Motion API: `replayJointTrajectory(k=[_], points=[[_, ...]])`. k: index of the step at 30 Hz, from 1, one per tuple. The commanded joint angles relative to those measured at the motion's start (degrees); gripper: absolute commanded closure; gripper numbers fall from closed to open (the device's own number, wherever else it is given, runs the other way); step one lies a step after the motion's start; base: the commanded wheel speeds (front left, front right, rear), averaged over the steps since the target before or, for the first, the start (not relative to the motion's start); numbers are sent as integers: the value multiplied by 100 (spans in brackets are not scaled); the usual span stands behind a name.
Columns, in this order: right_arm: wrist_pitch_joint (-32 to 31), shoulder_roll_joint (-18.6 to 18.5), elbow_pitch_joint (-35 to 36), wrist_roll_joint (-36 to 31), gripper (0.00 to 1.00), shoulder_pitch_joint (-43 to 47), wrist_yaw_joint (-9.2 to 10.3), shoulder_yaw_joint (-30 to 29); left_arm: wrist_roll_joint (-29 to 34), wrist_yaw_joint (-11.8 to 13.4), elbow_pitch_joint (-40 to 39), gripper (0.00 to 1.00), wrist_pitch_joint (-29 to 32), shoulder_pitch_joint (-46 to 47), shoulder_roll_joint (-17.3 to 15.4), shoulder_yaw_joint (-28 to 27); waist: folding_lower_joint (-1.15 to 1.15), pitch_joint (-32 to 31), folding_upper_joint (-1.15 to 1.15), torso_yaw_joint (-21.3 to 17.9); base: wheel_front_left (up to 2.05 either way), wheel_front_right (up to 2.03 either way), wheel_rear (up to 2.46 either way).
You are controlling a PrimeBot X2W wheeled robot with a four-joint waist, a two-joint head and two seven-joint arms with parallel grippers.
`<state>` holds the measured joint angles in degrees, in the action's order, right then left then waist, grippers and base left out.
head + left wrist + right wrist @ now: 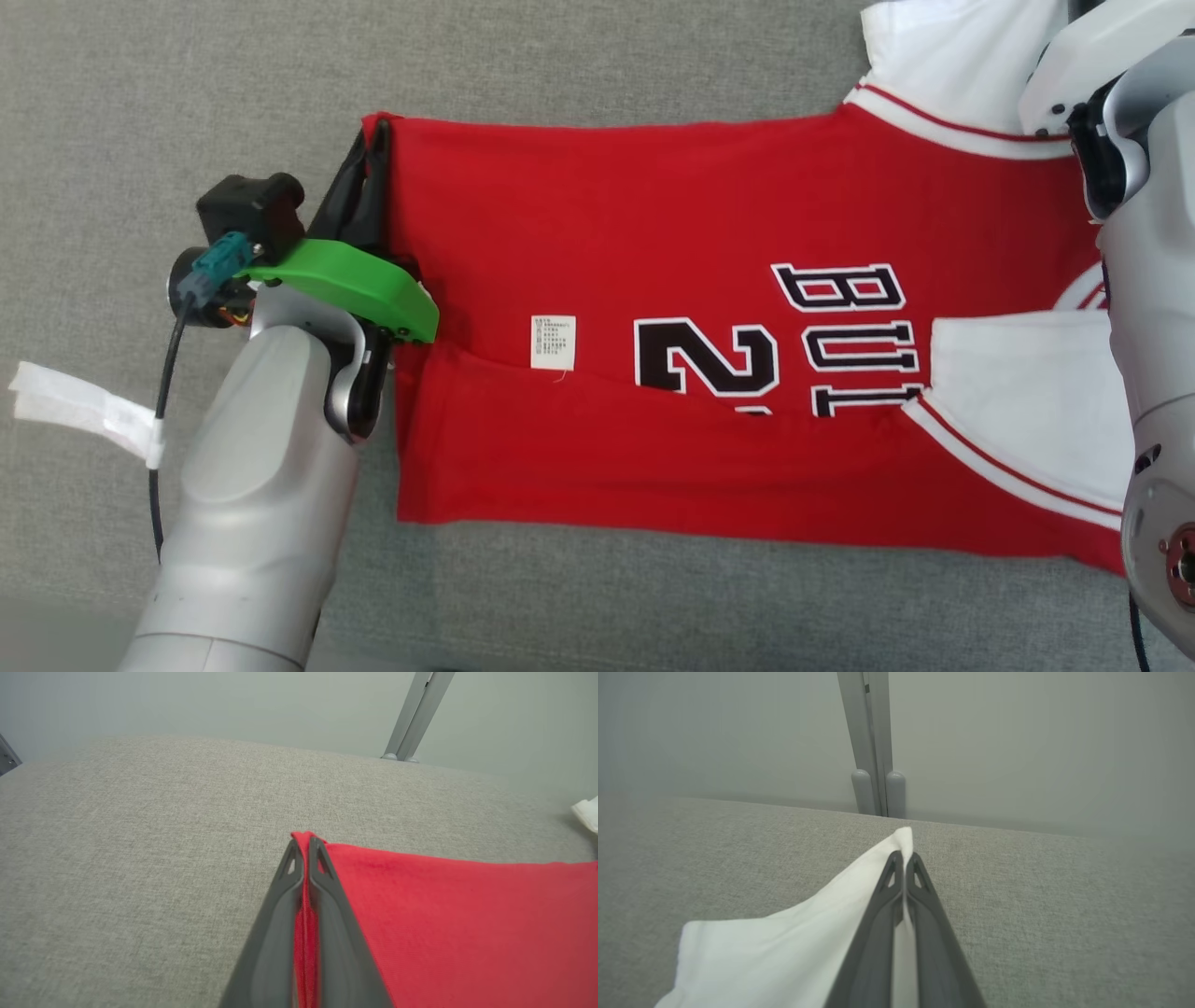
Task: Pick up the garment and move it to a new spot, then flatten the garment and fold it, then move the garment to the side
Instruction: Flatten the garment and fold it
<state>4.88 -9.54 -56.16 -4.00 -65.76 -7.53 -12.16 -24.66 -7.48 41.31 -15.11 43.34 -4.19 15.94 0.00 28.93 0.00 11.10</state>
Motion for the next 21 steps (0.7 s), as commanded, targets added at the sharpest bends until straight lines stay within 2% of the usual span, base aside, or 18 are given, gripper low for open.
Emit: replayJointTrajectory(k=[1,5,11,21], points=[[327,33,57,-60,100,-78,10,-28,57,0,-108,100,0,-127,-50,-112,0,-86,0,-61,0,0,0],[891,135,140,-112,100,-28,11,3,225,0,-397,100,0,-318,-42,-328,0,-289,0,-184,0,0,0],[1030,297,525,394,100,362,11,118,438,0,-757,100,-1,-750,-63,-589,0,-639,0,-422,0,0,0],[1033,420,2008,1747,100,2406,10,482,661,0,-896,100,0,-1676,-159,-876,0,-1291,0,-839,0,0,0]])
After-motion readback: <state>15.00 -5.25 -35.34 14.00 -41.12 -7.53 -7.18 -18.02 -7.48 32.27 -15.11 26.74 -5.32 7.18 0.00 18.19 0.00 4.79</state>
